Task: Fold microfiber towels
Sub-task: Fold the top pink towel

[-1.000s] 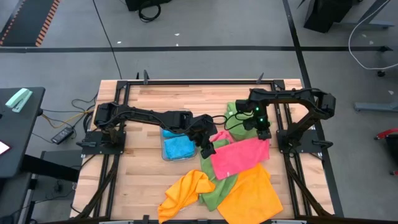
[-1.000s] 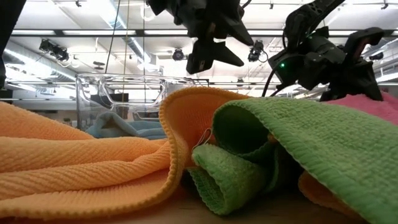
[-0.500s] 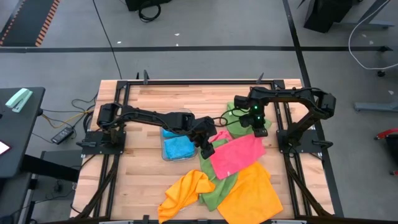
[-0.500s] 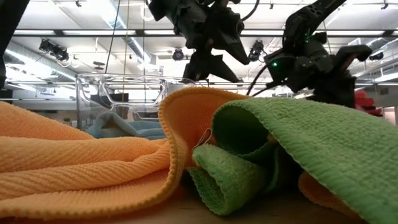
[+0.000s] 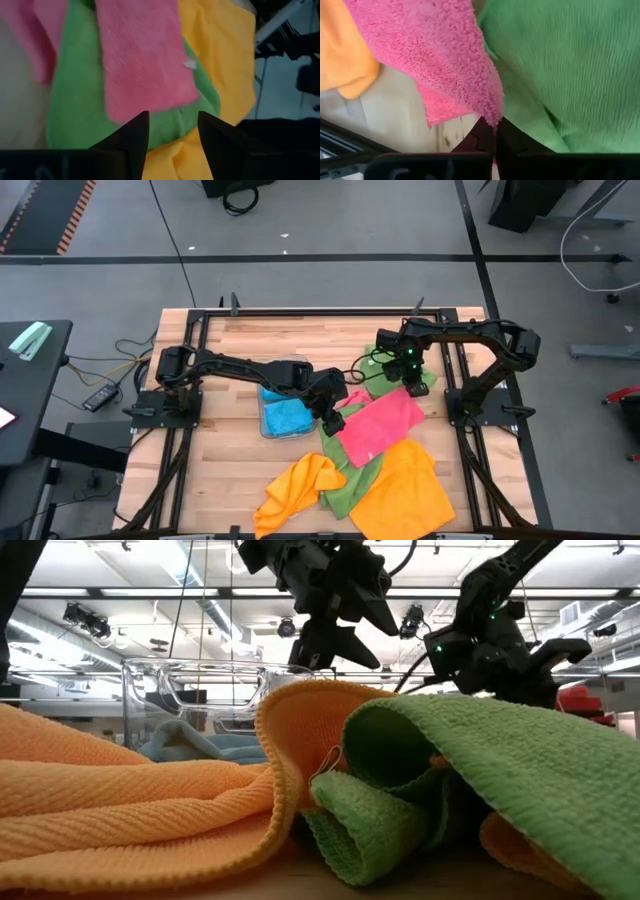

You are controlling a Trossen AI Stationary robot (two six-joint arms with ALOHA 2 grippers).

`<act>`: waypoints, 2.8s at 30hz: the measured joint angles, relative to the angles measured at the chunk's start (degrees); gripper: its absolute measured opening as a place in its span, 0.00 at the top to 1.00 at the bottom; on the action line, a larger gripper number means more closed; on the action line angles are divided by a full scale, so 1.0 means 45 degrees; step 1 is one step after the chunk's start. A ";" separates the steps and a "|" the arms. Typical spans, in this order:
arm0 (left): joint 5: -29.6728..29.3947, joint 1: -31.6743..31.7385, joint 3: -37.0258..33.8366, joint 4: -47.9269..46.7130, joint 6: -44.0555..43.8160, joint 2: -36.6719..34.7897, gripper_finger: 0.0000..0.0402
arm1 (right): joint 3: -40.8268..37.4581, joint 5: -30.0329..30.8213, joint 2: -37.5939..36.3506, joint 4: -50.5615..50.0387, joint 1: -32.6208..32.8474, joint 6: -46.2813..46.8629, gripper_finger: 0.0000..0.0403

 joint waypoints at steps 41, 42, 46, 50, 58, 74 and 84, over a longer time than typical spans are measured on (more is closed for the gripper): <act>-0.3074 -0.0479 -0.0010 -0.0444 1.2860 -0.0015 0.56 | 0.4031 0.2462 -0.1564 -0.0668 0.1199 0.6289 0.44; -0.3210 -0.0514 -0.0010 -0.0452 1.3721 -0.0015 0.56 | 0.4152 0.2457 -0.1888 -0.0670 0.1256 0.6578 0.44; -0.4068 -0.0475 -0.0010 -0.0383 1.5792 -0.0015 0.56 | 0.4281 0.2462 -0.3393 -0.0407 0.1329 0.7102 0.44; -0.5002 -0.0206 0.0075 -0.0409 1.5580 -0.0091 0.60 | 0.4281 0.2740 -0.4657 0.0917 0.1323 0.7237 0.44; -0.4713 0.0894 0.0959 -0.0879 1.3706 -0.0610 0.71 | 0.4281 0.3204 -0.5623 0.3117 0.1408 1.1207 0.44; -0.1326 0.1390 0.0991 -0.5932 1.2290 -0.1627 0.84 | 0.4276 0.6728 -0.3158 0.5627 0.5765 2.0679 0.44; -0.1273 0.0932 0.0991 -0.7882 1.2412 -0.1889 0.92 | 0.4271 0.9746 -0.2352 0.7330 0.9703 2.4254 0.44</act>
